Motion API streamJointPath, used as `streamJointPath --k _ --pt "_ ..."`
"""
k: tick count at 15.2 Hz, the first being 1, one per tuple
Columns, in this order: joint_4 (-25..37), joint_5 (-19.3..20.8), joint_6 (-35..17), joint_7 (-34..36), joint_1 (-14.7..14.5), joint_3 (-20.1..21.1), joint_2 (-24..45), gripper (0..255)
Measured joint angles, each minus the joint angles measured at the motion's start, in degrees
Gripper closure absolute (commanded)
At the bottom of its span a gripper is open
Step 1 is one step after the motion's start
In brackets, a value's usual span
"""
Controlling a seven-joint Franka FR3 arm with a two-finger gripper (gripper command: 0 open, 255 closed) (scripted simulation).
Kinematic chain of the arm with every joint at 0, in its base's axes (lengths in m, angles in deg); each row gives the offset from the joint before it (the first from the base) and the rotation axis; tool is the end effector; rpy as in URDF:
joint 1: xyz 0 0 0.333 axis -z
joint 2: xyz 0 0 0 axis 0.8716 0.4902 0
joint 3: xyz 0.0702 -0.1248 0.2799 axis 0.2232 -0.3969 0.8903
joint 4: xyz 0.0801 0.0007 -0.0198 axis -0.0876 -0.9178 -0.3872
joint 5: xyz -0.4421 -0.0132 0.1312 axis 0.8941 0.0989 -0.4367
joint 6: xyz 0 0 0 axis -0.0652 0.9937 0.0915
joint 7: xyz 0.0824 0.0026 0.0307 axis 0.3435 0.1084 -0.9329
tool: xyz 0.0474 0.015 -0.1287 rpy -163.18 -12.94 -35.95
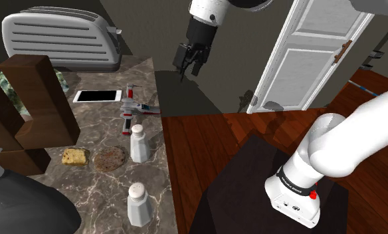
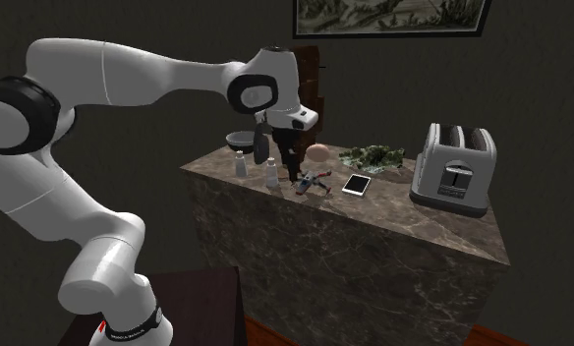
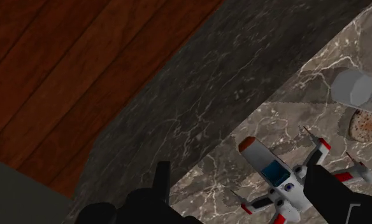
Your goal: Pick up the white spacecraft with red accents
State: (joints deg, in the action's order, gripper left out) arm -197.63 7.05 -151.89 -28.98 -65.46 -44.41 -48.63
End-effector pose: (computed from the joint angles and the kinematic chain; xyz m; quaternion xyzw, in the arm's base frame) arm 0.4961 0.2010 0.5359 -0.9933 -0.0621 -0.0591 0.0778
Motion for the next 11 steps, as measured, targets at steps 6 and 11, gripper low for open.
streamJointPath --k 6,11 --pt "7.8 0.7 -4.2 4.6 -1.3 4.1 11.9 0" --pt "16.6 2.9 -5.8 8.6 -2.9 6.6 22.3 0"
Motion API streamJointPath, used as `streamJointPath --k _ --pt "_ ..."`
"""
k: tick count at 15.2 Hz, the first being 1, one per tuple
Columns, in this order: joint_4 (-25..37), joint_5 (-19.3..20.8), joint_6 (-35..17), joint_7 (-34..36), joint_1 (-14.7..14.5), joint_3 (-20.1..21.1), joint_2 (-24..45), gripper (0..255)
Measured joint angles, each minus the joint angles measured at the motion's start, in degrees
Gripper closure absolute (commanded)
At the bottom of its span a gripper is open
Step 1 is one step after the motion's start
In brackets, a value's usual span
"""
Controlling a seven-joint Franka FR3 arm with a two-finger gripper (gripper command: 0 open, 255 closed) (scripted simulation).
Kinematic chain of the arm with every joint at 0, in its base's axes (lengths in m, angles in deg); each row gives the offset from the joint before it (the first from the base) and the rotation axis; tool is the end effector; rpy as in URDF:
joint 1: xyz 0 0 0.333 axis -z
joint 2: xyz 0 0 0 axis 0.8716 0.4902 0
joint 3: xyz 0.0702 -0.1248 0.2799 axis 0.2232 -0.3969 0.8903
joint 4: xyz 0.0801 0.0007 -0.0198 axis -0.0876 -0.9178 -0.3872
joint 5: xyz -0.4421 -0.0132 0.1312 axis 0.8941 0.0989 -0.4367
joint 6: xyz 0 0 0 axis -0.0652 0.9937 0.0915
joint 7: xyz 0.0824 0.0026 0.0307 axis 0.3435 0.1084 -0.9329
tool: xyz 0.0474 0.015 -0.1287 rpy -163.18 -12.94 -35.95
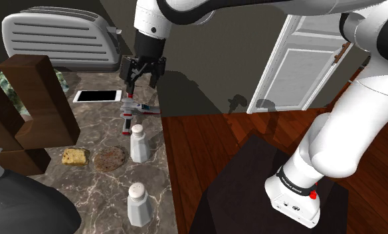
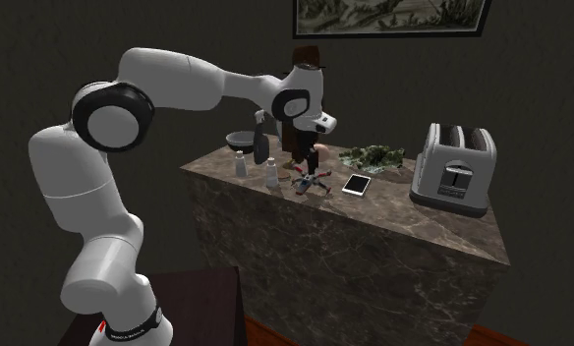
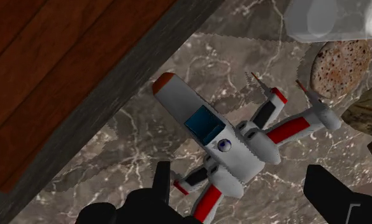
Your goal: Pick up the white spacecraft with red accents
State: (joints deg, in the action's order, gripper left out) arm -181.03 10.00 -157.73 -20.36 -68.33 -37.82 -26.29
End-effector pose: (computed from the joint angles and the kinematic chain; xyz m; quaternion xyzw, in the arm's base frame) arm 0.5717 0.3216 0.4879 -0.9908 -0.0724 -0.0431 0.1060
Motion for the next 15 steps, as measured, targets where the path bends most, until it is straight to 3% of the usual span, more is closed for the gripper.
streamJointPath --k 3,11,12,15 --pt "6.2 1.9 -0.1 2.3 -1.4 1.0 6.5 0" --pt "3.1 2.3 -5.5 2.2 -1.8 1.1 8.8 0" --pt "2.9 2.3 -5.7 2.2 -1.8 1.1 8.9 255" --pt "2.8 2.3 -6.0 2.2 -1.9 1.2 8.8 255"
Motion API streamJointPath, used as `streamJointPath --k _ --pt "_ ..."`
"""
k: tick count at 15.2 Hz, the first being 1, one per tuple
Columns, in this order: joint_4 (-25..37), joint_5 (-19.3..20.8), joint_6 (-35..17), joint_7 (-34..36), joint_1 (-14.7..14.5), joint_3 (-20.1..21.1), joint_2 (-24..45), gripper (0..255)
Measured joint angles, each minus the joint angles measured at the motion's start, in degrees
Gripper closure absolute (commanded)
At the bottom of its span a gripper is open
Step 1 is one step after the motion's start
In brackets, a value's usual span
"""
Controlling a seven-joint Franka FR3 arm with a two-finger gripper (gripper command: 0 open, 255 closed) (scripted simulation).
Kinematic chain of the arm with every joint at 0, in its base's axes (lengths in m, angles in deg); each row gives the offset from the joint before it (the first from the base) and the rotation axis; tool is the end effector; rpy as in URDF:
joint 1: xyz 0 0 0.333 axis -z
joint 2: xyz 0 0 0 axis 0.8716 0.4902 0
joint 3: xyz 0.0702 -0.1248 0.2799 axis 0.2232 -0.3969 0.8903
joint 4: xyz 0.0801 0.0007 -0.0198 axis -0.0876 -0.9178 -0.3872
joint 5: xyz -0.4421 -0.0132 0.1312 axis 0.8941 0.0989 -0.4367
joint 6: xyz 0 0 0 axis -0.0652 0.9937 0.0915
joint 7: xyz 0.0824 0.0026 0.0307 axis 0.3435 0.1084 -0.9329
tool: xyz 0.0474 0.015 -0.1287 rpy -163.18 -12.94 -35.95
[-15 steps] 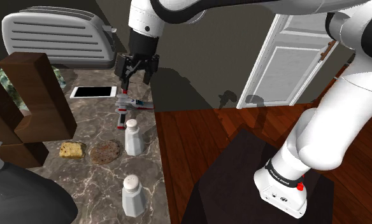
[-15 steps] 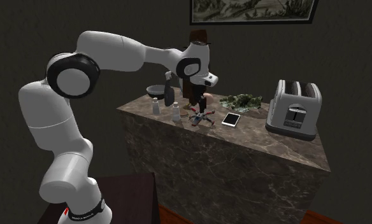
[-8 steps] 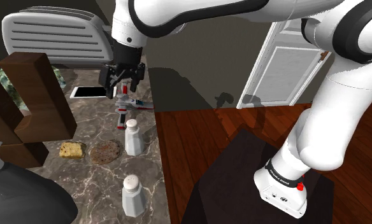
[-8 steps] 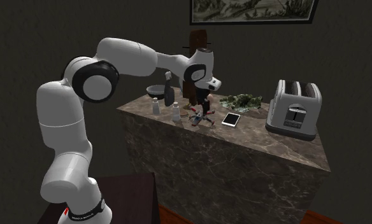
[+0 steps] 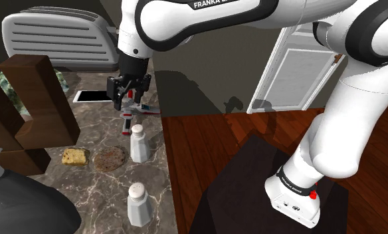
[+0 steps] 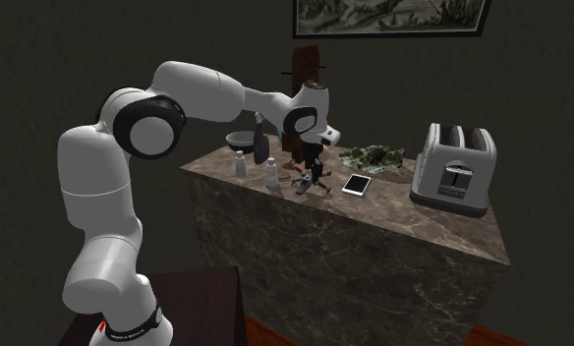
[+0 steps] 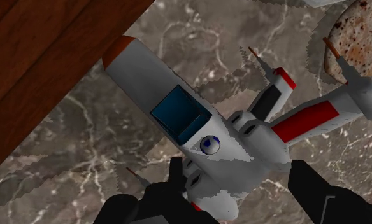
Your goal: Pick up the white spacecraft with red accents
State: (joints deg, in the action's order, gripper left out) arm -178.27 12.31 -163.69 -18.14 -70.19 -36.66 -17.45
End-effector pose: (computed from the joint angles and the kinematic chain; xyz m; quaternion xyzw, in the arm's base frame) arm 0.5947 0.3595 0.4293 -0.9897 -0.0753 -0.0389 0.1154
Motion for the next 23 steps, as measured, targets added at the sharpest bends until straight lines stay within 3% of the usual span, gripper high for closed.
streamJointPath --k 8,23 --pt "0.2 0.0 0.3 0.0 0.0 0.0 0.0 255" --pt "10.2 0.3 10.8 1.5 0.0 0.0 -0.7 255"
